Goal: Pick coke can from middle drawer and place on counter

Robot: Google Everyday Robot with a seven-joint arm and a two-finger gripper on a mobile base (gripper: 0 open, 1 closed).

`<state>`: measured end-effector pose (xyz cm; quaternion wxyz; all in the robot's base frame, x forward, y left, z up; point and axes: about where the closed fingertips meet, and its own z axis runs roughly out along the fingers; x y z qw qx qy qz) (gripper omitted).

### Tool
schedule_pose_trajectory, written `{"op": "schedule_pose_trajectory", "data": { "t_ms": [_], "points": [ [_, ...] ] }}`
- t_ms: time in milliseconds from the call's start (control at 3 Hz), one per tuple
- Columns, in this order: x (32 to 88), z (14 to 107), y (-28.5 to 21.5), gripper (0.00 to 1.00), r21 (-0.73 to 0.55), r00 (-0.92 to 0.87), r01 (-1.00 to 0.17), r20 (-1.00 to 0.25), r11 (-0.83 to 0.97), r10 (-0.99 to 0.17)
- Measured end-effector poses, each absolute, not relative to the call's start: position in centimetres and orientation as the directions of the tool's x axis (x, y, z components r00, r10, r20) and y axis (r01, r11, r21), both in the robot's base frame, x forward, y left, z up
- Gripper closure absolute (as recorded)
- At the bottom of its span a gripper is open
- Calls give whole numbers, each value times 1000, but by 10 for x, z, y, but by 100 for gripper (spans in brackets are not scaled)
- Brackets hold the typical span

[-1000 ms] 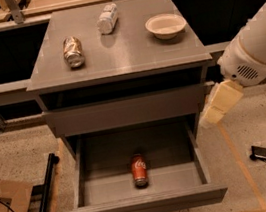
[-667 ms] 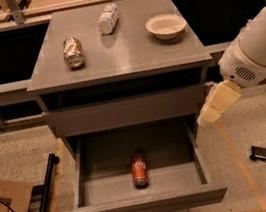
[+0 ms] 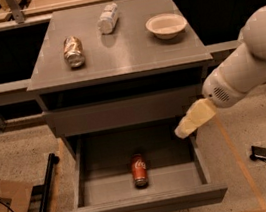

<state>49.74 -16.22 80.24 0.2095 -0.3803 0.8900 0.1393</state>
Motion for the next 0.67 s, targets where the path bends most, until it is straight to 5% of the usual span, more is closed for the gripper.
{"op": "schedule_pose_trajectory", "data": {
  "t_ms": [667],
  "points": [
    [550,690,-74,0,297,-751,-583,-551,756,-363]
  ]
}}
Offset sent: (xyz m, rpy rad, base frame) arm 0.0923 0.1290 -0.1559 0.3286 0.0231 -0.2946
